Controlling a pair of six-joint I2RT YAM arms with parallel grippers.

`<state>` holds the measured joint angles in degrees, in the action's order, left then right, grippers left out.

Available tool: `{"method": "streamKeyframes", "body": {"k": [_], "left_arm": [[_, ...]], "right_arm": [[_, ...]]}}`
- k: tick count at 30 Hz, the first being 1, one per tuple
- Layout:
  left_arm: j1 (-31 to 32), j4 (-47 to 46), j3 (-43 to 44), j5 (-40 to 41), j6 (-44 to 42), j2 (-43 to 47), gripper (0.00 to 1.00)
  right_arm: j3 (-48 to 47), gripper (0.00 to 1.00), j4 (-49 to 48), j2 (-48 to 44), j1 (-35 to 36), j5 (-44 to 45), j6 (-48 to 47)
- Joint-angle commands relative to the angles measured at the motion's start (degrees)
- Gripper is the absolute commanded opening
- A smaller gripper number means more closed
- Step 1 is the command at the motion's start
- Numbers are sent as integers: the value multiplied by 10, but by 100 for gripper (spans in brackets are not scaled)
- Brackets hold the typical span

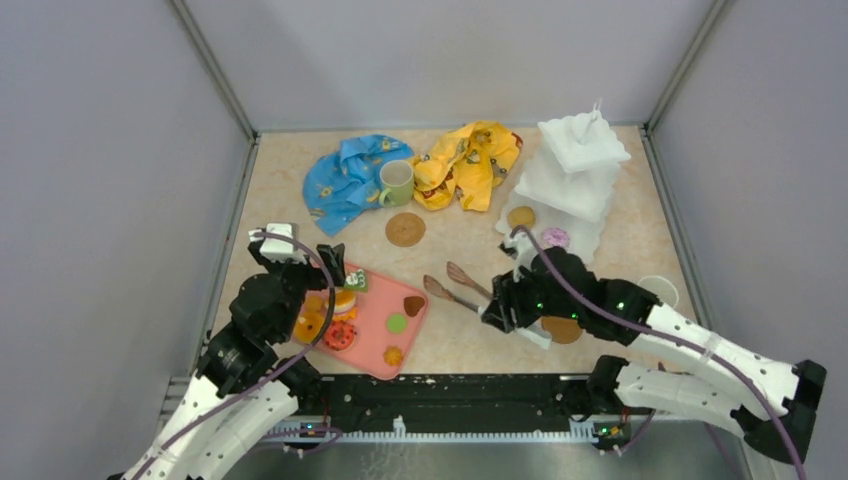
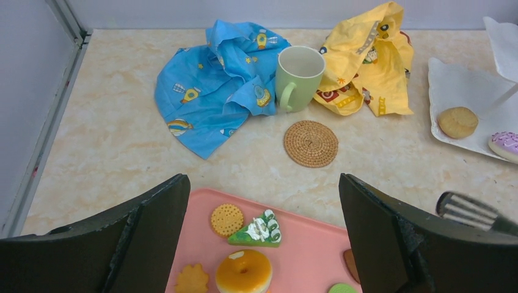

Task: Serve the afternoon tea
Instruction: Pick up the desert from the tray.

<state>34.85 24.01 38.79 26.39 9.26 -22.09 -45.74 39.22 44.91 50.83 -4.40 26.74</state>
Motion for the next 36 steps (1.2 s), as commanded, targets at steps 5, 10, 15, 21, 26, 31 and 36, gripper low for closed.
{"method": "streamKeyframes", "body": {"k": [5, 10, 15, 21, 26, 31, 36], "left_arm": [[-2, -20, -3, 42, 0, 21, 99], [-2, -16, -1, 68, 4, 37, 99], [-2, -22, -5, 67, 3, 48, 99], [-1, -23, -5, 65, 1, 42, 99], [-2, -22, -5, 64, 1, 42, 99], [-2, -22, -5, 63, 1, 42, 99], [-2, -23, -6, 63, 1, 42, 99]], "right_arm": [[-21, 52, -161, 128, 168, 87, -54], [-36, 52, -186, 184, 218, 100, -85], [-67, 52, -170, 239, 259, 153, -101], [-88, 51, -165, 287, 283, 179, -107], [-88, 50, -165, 300, 284, 183, -99], [-75, 49, -178, 297, 284, 175, -85], [-58, 49, -187, 298, 285, 164, -70]]}}
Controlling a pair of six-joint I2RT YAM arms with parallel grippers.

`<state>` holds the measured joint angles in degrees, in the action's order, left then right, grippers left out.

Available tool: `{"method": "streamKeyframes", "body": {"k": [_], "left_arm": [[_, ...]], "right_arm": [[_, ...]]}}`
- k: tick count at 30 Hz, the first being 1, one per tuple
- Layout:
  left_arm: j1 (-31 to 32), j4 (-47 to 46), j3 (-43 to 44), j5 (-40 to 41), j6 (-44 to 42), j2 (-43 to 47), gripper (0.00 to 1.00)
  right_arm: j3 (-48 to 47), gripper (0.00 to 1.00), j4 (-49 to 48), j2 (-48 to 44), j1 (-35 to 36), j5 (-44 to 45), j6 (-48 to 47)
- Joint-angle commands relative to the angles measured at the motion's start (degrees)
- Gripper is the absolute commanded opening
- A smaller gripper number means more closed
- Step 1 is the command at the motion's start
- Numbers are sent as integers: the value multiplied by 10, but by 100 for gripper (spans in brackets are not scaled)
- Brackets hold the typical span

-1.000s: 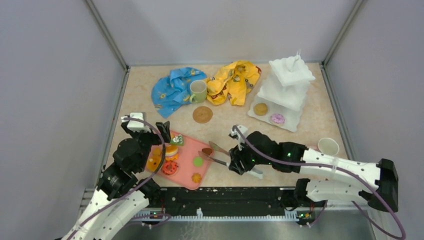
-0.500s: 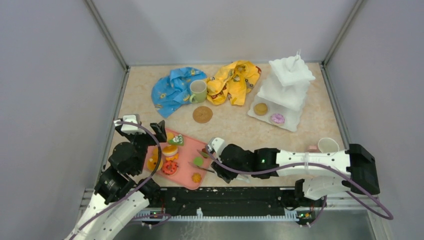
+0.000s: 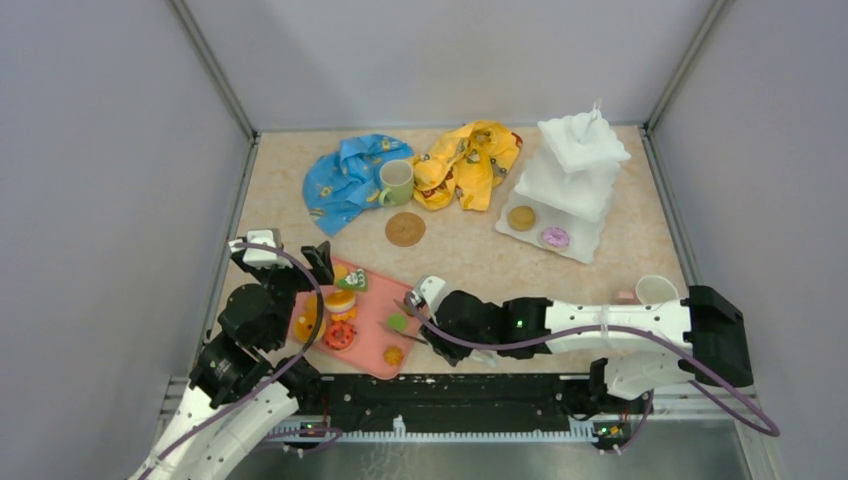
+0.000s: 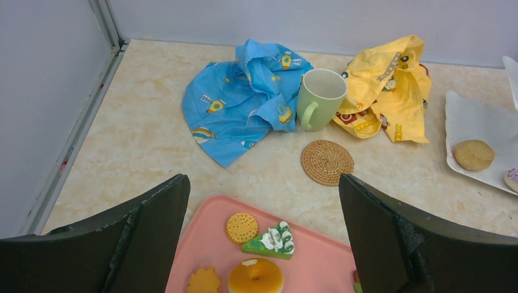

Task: Serve the afternoon tea
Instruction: Pick up the desert from the tray.

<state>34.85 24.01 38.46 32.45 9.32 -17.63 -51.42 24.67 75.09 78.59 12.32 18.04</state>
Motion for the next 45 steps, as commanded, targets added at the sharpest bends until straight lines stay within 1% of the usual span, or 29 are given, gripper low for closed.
{"method": "streamKeyframes", "body": {"k": [1, 7, 18, 27, 38, 45], "left_arm": [[-2, -23, -2, 2, 1, -2, 99], [-2, -22, -2, 3, 1, -2, 99], [-2, -23, -3, 2, 1, -2, 99], [-2, -23, -2, 3, 2, -1, 99], [-2, -22, -2, 2, 3, -1, 99], [-2, -22, -2, 2, 3, 0, 99]], "right_arm": [[1, 49, -41, -2, 6, -4, 19], [13, 51, -41, 2, 7, -3, 26], [30, 50, -47, 10, 7, -15, 34], [19, 39, -44, 11, 8, -11, 34], [20, 34, -46, -11, 8, 7, 45], [16, 33, -50, -28, 8, 9, 53]]}}
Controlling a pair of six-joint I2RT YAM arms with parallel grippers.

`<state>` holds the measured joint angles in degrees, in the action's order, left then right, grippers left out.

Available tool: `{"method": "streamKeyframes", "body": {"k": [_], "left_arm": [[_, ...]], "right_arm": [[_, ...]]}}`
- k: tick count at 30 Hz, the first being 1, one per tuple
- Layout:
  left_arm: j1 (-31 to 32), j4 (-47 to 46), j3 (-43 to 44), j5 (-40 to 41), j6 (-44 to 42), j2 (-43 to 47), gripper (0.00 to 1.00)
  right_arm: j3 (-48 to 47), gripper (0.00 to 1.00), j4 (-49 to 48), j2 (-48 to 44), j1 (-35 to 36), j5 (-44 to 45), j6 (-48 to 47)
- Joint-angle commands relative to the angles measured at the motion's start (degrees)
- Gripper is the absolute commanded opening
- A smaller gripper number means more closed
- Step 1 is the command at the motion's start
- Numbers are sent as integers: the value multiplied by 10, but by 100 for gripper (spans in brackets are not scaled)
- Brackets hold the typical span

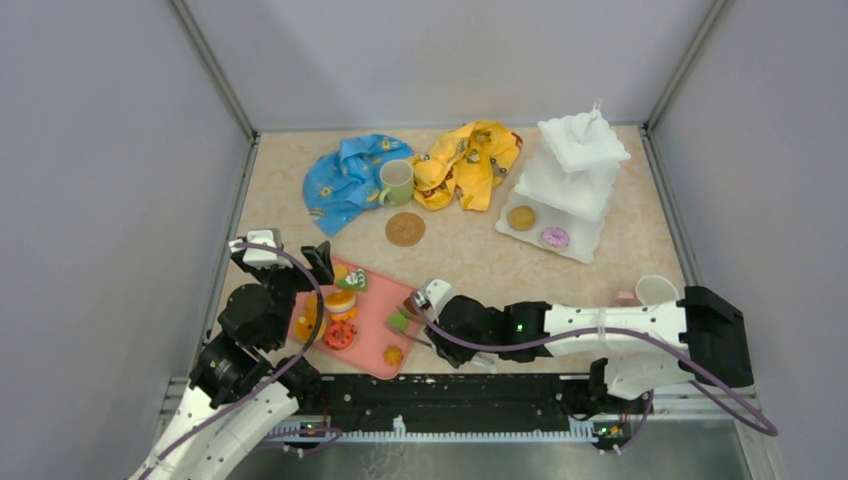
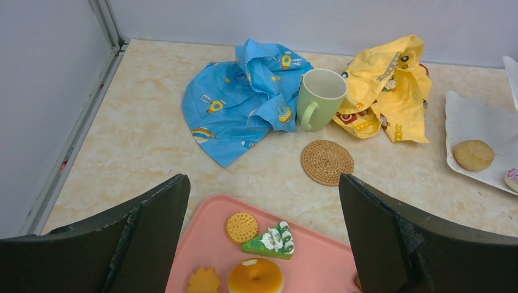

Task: Serve the afternoon tea
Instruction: Pick up the desert from the tray, then place the desert on the desert table.

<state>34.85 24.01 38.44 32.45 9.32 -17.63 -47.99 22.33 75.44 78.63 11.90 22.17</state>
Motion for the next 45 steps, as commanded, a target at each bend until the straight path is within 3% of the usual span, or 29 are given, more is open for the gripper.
{"method": "streamKeyframes", "body": {"k": [1, 15, 24, 36, 45], "left_arm": [[-2, -22, -1, 2, 3, 0, 99], [-2, -22, -2, 0, 3, 0, 99], [-2, -23, -3, -6, 3, -1, 99], [-2, -23, -3, -10, 1, -3, 99], [-2, -23, -3, -10, 1, -4, 99]], "right_arm": [[-20, 33, -26, -34, 8, 13, 14], [-50, 33, 26, -85, -20, 61, 19], [-44, 33, 100, -181, -107, 108, 25], [-28, 33, 179, -257, -286, 121, 33], [-93, 33, 164, -255, -295, 82, -11]]}}
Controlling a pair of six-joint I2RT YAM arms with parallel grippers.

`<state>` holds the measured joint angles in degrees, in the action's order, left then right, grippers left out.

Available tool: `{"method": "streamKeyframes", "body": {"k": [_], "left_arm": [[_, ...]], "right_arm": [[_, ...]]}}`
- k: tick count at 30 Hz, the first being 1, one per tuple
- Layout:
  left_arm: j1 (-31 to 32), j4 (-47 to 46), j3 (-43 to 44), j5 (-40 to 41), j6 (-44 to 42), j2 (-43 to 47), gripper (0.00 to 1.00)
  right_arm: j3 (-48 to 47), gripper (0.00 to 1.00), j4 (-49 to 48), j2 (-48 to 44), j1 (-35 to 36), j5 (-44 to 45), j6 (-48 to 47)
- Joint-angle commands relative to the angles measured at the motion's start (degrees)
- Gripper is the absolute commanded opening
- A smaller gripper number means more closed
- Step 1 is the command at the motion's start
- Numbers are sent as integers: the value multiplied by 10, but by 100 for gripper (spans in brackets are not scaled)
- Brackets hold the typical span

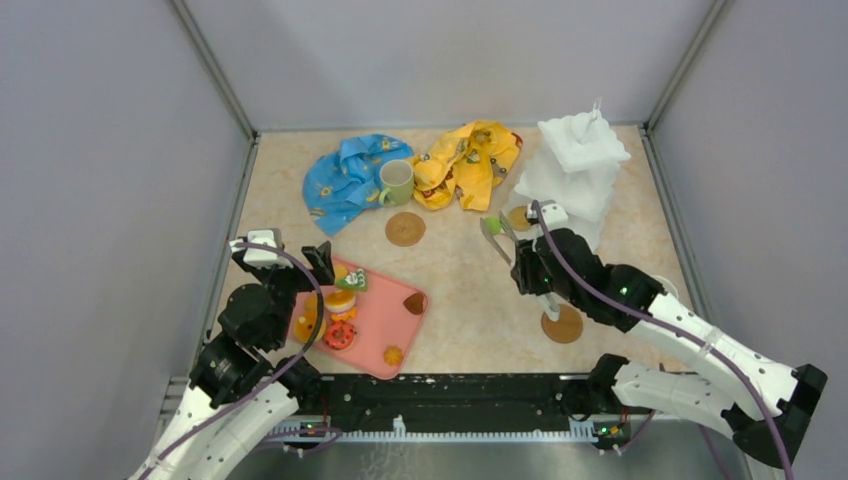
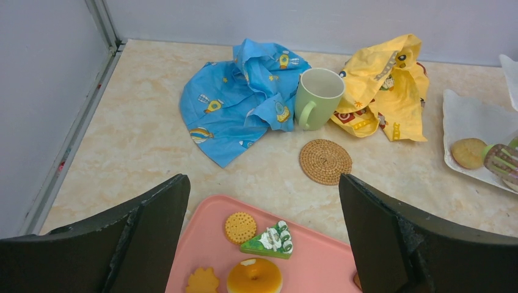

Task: Serve the afternoon tea
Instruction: Place the desert on the desert table.

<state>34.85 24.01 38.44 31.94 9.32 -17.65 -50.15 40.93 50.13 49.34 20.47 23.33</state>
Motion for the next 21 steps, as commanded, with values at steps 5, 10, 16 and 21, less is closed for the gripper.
{"method": "streamKeyframes", "body": {"k": [5, 10, 16, 21], "left_arm": [[-2, -23, -3, -6, 1, -3, 99], [-2, -23, -3, -10, 2, -4, 99], [-2, -23, -3, -11, 2, -4, 99], [-1, -22, -3, -12, 2, -4, 99]], "right_arm": [[-149, 33, -5, 16, -12, 40, -60], [-249, 33, 13, 41, -40, 51, -96], [-331, 33, 32, 76, -83, 69, -132], [-359, 33, 36, 101, -143, 54, -142]]}}
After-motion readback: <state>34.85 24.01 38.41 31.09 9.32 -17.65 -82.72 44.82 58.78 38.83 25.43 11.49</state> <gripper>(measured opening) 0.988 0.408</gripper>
